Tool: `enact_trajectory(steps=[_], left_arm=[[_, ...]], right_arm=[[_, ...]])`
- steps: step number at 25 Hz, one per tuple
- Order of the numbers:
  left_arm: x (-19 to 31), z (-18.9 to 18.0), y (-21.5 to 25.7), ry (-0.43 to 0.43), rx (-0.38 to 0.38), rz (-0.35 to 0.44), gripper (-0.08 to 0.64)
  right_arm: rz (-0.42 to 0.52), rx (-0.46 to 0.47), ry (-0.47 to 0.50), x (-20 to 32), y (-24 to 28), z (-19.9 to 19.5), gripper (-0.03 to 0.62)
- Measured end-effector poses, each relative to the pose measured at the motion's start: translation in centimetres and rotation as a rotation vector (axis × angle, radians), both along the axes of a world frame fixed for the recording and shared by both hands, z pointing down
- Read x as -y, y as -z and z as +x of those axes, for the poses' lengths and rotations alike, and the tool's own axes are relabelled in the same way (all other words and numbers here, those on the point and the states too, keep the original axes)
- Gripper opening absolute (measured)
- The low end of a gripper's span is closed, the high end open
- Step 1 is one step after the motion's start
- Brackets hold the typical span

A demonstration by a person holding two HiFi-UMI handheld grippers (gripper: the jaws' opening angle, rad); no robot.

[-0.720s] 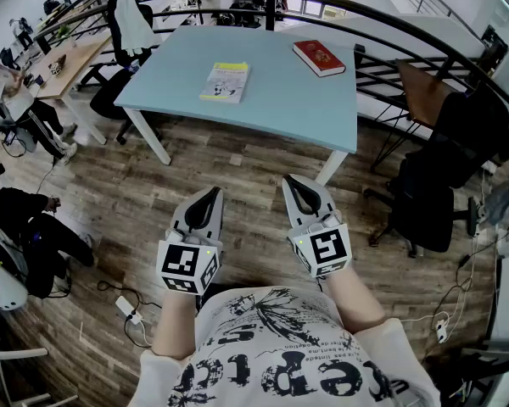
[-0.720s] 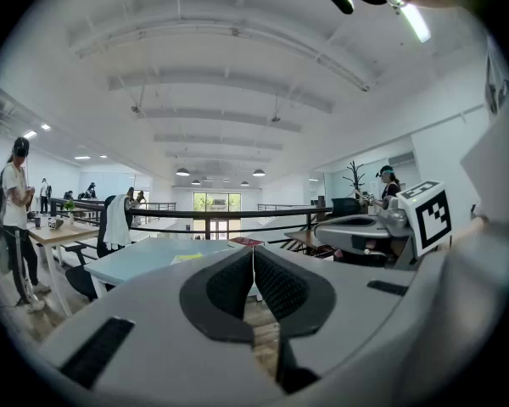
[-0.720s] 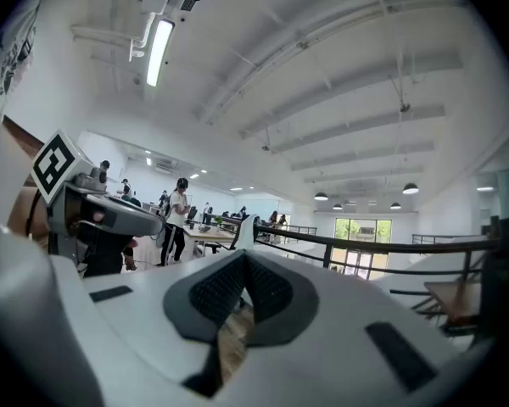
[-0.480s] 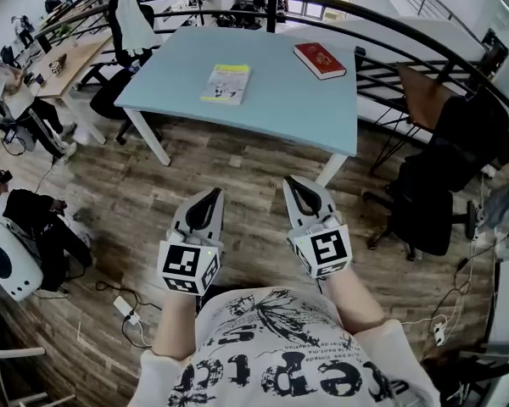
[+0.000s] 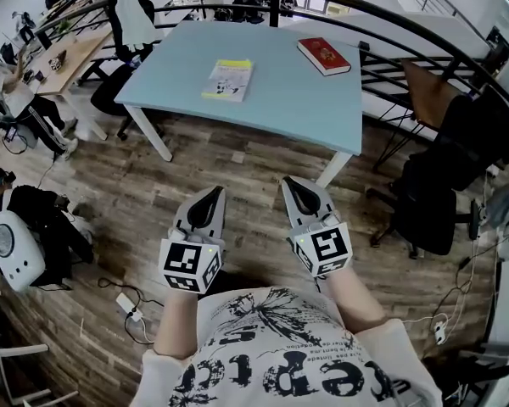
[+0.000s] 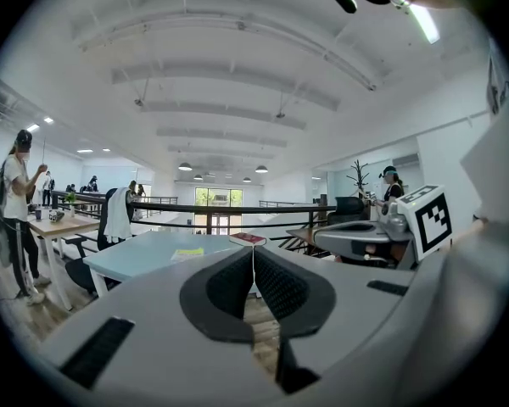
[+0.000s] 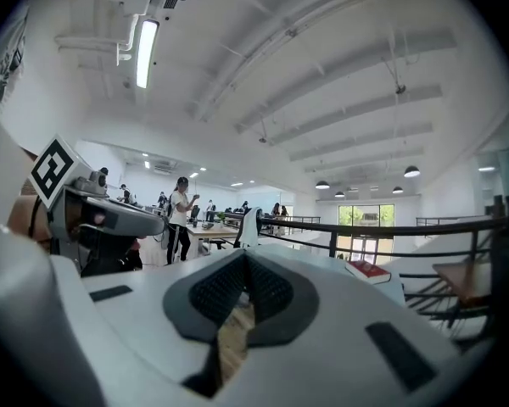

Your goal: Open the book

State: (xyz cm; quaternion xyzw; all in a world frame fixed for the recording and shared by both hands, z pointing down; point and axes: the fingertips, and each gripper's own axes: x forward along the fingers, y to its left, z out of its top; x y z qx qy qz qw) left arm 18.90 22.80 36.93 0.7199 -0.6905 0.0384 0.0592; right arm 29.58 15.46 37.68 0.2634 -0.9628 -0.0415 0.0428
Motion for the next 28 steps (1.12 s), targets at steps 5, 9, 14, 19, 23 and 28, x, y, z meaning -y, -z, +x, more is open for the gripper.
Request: enact_trajectory(steps=[5,9,14,19,23,28], left_arm=[[1.7,-2.5,-1.1,-0.022,0.003,-0.018,0.02],[4.6,-6.8,-2.4,-0.065,-0.006,-0.033,0.02],[10.9,-13.8,-2.6,-0.147,0.005,-0.03,0.02],[18.2,-22.1,-3.1,-0.264,0.031,-0.056,0.02],[23.5,-25.6,-3.2,-0.361,0.054,-0.079,0.02],[28.8,-28.8,-3.8,-0.434,0.061,-0.115,0.02]], right_arm=[[-0.013,0.008,-0.033,2.2,-0.7,-2.3,0.008],[-0.036,-0.006,-0.076,4.5,-2.0,-6.1,0.008],[-0.038,-0.013,-0.144,9.9,-1.6,-13.0,0.008],[-0.035,-0.012,-0.231,15.3,-1.0,-21.7,0.008],[-0.032,-0.026,-0.304,19.7,-1.1,-25.8,0.008],[-0.059,-0.027,-0.384,24.1,-1.1,-28.8,0.008]])
